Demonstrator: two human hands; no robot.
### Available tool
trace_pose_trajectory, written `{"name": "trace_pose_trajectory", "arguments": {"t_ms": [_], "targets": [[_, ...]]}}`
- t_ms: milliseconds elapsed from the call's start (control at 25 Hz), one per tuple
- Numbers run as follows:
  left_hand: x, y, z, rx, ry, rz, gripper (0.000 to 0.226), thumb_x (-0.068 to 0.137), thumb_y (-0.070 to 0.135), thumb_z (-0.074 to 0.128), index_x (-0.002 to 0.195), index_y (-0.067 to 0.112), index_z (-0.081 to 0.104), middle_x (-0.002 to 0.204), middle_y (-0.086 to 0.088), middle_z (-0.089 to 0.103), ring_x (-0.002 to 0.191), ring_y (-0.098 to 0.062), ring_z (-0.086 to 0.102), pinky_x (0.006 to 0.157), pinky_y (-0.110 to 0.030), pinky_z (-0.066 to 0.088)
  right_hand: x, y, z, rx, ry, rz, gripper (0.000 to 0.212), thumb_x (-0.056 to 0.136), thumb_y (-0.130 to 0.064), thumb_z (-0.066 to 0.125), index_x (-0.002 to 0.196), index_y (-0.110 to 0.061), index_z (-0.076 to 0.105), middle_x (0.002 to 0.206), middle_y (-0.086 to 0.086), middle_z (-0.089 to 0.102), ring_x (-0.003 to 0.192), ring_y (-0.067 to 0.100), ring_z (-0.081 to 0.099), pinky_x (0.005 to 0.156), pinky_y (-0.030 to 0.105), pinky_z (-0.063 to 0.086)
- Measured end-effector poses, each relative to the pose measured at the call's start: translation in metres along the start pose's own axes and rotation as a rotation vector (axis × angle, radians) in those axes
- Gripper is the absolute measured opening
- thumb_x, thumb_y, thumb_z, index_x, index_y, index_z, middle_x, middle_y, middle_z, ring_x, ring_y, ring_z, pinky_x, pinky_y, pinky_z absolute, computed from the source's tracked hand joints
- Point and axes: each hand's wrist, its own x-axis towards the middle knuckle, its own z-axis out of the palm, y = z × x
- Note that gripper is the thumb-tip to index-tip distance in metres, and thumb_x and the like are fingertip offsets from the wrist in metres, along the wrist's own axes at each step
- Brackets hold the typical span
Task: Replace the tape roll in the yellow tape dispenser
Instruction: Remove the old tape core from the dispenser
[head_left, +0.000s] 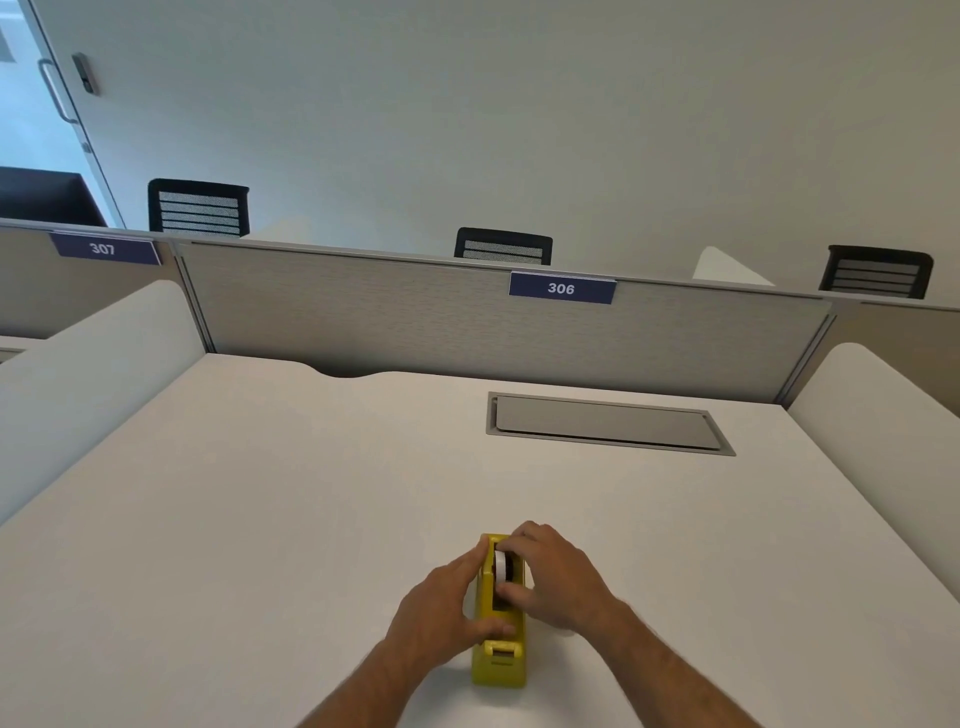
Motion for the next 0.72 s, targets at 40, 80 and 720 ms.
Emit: {"name": "trace_pose_trajectory", "arguments": {"t_ms": [40, 80, 720], "targets": [[0.0, -0.001, 0.001, -0.004, 0.003, 0.001, 0.108, 0.068, 0.074, 0.067, 0.151, 0.044, 0.005, 0.157, 0.015, 0.035, 0.139, -0.012, 0.041, 0.109, -0.032, 0.041, -0.001, 0.001, 0.001, 0.014, 0.009, -0.005, 0.043, 0.083, -0.048, 0.061, 0.123, -0.032, 0.056, 0.12, -0.009, 0.059, 0.107, 0.011, 0.05, 0.087, 0.028, 0.05], [0.0, -0.001, 0.001, -0.011, 0.005, 0.005, 0.107, 0.068, 0.074, 0.067, 0.152, 0.044, 0.006, 0.157, 0.015, 0.035, 0.139, -0.012, 0.04, 0.11, -0.032, 0.04, -0.002, 0.001, 0.001, 0.034, 0.02, -0.006, 0.042, 0.082, -0.047, 0.061, 0.121, -0.033, 0.056, 0.117, -0.01, 0.061, 0.105, 0.01, 0.05, 0.087, 0.029, 0.05], [-0.012, 0.02, -0.005, -0.608, 0.302, 0.045, 0.046, 0.087, 0.017, 0.073, 0.109, 0.056, 0.062, 0.101, 0.03, 0.073, 0.099, 0.0, 0.069, 0.091, -0.024, 0.056, -0.011, -0.004, -0.007, 0.356, 0.11, -0.081, 0.041, 0.085, -0.03, 0.072, 0.125, -0.03, 0.062, 0.106, -0.01, 0.066, 0.091, 0.007, 0.062, 0.082, 0.019, 0.055]]}}
